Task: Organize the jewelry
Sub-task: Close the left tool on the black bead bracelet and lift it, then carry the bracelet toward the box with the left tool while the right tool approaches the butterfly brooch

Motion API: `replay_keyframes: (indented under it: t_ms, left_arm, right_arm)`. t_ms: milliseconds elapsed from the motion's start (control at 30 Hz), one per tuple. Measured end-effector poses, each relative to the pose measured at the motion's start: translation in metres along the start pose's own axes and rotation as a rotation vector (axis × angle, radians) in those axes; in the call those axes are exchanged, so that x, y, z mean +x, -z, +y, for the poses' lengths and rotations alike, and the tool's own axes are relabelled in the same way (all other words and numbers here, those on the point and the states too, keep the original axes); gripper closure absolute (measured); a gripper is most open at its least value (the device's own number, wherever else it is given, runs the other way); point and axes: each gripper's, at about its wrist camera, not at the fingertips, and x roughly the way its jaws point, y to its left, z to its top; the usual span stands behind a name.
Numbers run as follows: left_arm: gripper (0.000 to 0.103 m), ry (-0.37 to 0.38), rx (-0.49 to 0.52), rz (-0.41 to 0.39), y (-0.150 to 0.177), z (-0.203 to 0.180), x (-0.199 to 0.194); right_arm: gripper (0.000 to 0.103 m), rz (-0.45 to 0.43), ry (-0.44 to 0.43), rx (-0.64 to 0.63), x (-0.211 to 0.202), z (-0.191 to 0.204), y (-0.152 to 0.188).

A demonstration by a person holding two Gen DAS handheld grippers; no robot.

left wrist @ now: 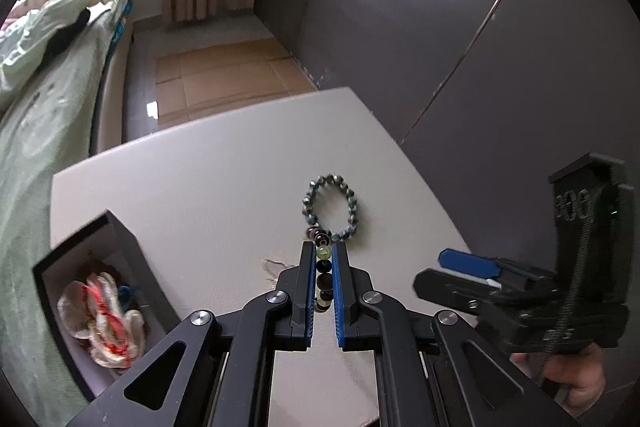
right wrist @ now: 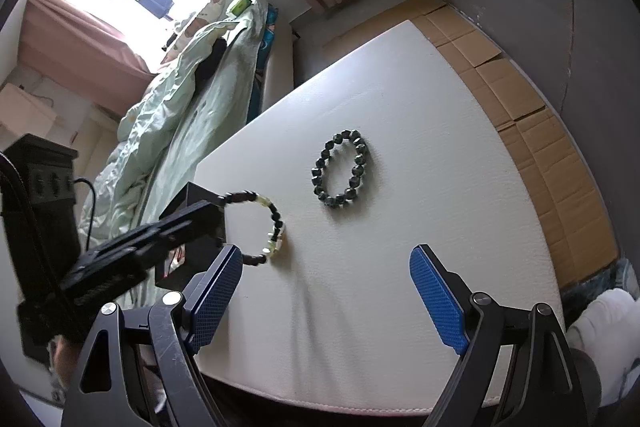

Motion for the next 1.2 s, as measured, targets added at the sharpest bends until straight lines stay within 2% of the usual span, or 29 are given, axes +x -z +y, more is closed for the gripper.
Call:
replay_keyframes:
  t_ms: [233,367,533,667,967,1033,1133,1200]
  left_arm:
    - [0.095,-0.035,-0.017,-0.055,-0.001,0.015,-0.031]
    - [0.095,-0.053,-0.039,-0.071,0.0,0.031,-0.041]
    - [0.095,-0.072,-0.061,-0.09,0.003,0.046,-0.057]
    - [0.095,-0.085,-0.072,-0.107,0.007,0.055,-0.068]
    - [0.095,-0.109,-0.099,-0.146,0.017,0.075,-0.094]
    - [0.095,-0.11,-0.108,-0.152,0.019,0.08,-0.098]
    - [0.095,-0.112,-0.122,-0.157,0.022,0.088,-0.101]
    - [0.095,-0.113,-0.131,-0.158,0.024,0.092,-0.102]
  right_arm:
    - [0.016,0.034,0.005,-0.047,0.017,0.018,0.0]
    - [0.016,0.075,0.023,-0.116,0.035,0.037,0.002]
    - [0.016,0.128,0.056,-0.31,0.056,0.065,0.001]
    - [0.016,0.164,0.118,-0.483,0.069,0.081,0.001]
    - [0.017,0.219,0.162,-0.732,0.088,0.095,0.012]
    - [0.02,0.228,0.172,-0.764,0.092,0.095,0.014]
    - [0.037,0.249,0.196,-0.786,0.101,0.091,0.012]
    - [0.043,0.248,0.216,-0.799,0.106,0.09,0.01]
